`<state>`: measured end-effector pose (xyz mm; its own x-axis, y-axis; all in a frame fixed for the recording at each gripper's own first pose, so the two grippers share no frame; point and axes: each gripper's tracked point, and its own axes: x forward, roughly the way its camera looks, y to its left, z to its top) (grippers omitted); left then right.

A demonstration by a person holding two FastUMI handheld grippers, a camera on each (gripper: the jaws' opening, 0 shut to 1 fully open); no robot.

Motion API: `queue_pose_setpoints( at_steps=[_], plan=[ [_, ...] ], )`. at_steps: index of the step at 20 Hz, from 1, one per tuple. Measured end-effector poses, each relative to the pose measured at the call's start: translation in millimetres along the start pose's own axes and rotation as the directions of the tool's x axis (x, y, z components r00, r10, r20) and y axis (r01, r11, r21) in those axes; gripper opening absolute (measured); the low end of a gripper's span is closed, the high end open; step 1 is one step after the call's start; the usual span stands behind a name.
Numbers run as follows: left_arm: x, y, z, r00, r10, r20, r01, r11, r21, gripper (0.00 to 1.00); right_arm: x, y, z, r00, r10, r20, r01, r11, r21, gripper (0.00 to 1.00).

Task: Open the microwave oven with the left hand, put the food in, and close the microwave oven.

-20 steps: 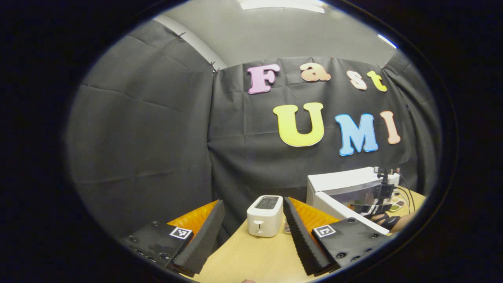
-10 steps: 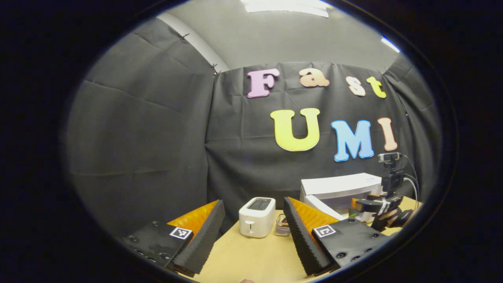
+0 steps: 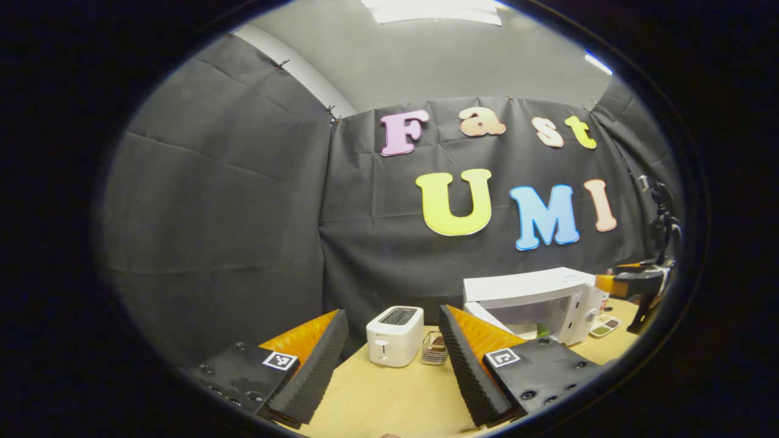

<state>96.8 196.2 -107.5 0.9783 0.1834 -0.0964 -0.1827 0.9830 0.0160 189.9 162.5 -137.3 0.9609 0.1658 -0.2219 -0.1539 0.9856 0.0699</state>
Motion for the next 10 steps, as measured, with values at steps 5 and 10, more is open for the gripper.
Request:
queue_pose_setpoints(
  at_steps=[5,10],
  plan=[
    [-16,-8,-26,0.999,0.021,-0.032,-0.021,1.000,-0.010,0.98,-57,-26,28,0.999,0.009,0.046,-0.009,1.000,-0.003,0.97],
    [-26,-21,-62,0.997,0.004,-0.082,-0.001,0.999,0.032,0.98,-101,-42,44,0.997,0.012,0.077,-0.011,1.000,-0.009,0.97]
  ],
)
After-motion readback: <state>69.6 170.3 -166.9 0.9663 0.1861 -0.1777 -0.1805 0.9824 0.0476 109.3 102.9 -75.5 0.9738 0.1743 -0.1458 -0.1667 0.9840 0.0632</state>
